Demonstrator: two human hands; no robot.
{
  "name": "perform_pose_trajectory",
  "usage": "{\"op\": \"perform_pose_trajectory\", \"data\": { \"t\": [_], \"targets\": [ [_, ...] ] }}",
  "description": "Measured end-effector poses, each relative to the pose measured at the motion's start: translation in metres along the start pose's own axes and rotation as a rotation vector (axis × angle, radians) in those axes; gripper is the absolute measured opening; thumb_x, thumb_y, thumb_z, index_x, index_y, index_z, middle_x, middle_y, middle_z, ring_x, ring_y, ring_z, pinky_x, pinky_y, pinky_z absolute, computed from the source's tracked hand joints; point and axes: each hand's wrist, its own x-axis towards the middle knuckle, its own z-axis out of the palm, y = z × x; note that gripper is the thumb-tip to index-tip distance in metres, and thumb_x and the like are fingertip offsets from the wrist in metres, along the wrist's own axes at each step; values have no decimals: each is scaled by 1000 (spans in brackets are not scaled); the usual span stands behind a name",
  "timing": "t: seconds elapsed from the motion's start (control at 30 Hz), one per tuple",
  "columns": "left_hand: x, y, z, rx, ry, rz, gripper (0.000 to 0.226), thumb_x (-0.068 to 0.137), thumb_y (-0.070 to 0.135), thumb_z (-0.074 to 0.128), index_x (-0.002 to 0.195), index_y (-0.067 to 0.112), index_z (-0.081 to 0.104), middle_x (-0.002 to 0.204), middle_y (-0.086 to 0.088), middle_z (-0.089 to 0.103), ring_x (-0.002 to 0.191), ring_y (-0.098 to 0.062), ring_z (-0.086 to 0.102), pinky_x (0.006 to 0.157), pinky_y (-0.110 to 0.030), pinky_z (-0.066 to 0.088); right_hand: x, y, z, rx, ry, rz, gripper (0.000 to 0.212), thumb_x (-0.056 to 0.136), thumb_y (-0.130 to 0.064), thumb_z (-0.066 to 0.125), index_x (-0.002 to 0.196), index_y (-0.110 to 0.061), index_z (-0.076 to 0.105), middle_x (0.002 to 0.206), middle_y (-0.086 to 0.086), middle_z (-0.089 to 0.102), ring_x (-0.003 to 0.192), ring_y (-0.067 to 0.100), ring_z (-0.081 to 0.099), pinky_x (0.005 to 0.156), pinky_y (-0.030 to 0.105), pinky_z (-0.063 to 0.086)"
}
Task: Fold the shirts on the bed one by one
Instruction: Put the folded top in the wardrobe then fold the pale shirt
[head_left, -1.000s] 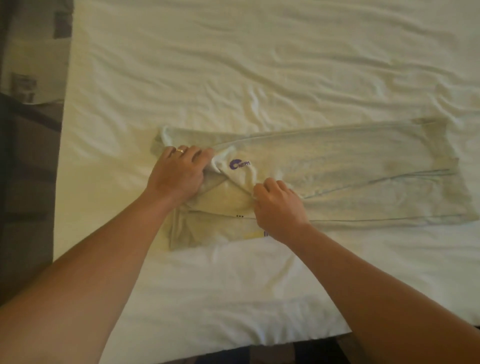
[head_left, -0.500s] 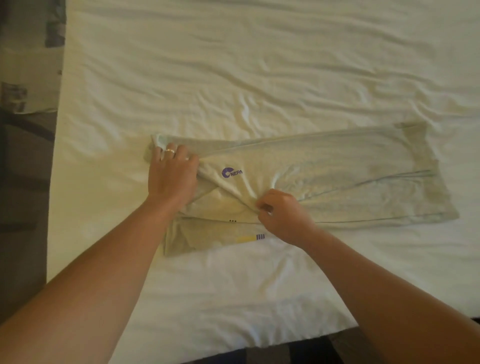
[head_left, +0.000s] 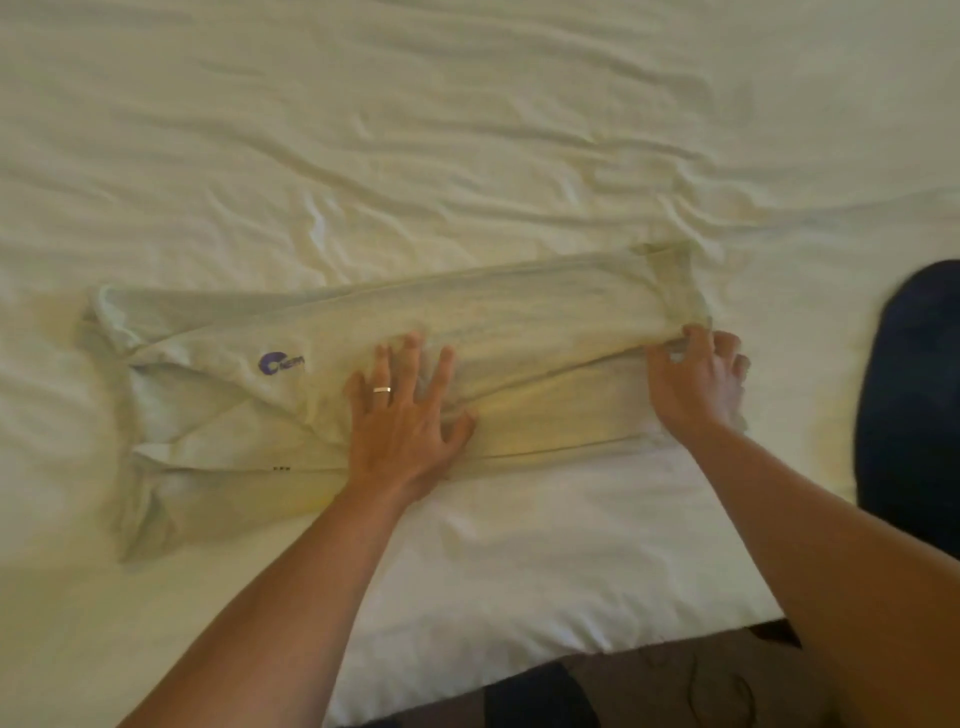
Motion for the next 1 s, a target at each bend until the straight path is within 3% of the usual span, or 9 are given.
{"op": "perform_pose_trajectory", "data": {
  "t": [0.07,0.2,0.33,0.43,0.53,0.63,0.77,0.9,1.0],
  "targets": [
    [3,8,11,-3,7,-49,81,92,77,17,162,38,4,171,-5,-7,155,-40,-6,119,-65,4,24,12,-11,43,-31,150,59,94,-48,53,143,-18,43,146,12,36,134,36,32,107,50,33],
    [8,9,22,17,81,-57,82,90,75,30,160,34,24,170,-8,11,154,-44,9,117,-70,12,56,22,-16,133,-136,214,71,86,-56,63,141,-15,44,139,13,43,131,36,40,106,47,36],
    [9,10,24,38,124,-54,82,89,73,35,160,32,28,170,-8,15,153,-45,13,116,-69,14,73,23,-21,369,-242,237,60,77,-46,78,120,-10,57,103,2,62,96,25,60,81,35,49],
    [9,12,22,42,78,-89,83,88,75,32,160,35,25,170,-6,12,154,-43,12,115,-69,15,78,21,-26,618,-420,300,57,69,-39,84,109,-4,67,94,10,73,86,29,72,78,45,62],
    [13,16,12,-3,15,-150,83,86,77,36,159,40,21,171,-2,7,155,-38,4,119,-66,8,72,15,-28,477,-450,187,42,74,-34,81,103,-7,69,95,10,73,89,30,71,82,48,61],
    [20,23,-10,-106,-76,-216,80,87,70,53,156,42,23,171,3,1,156,-31,-5,121,-60,1,57,5,-34,208,-385,-32,23,85,-30,66,102,-16,63,94,4,66,92,29,63,80,39,54],
    [22,30,-39,-218,31,-263,60,86,57,58,141,37,48,163,4,27,153,-23,9,119,-54,6,24,-26,-42,131,-286,-165,24,90,-30,56,111,-18,61,100,7,66,91,32,60,73,36,46],
    [18,18,-65,-778,178,-343,45,82,49,56,117,24,70,125,0,66,122,-25,56,102,-42,41,-32,-88,-47,168,-261,-343,15,92,-23,52,105,-16,55,85,5,61,76,28,54,60,33,37],
    [10,-10,-89,-1506,25,-502,27,96,41,59,93,18,73,94,-4,75,87,-23,67,75,-34,46,-88,-146,-35,137,-346,-527,10,94,-25,54,101,-24,46,75,-5,49,67,19,46,52,30,30]
  ]
}}
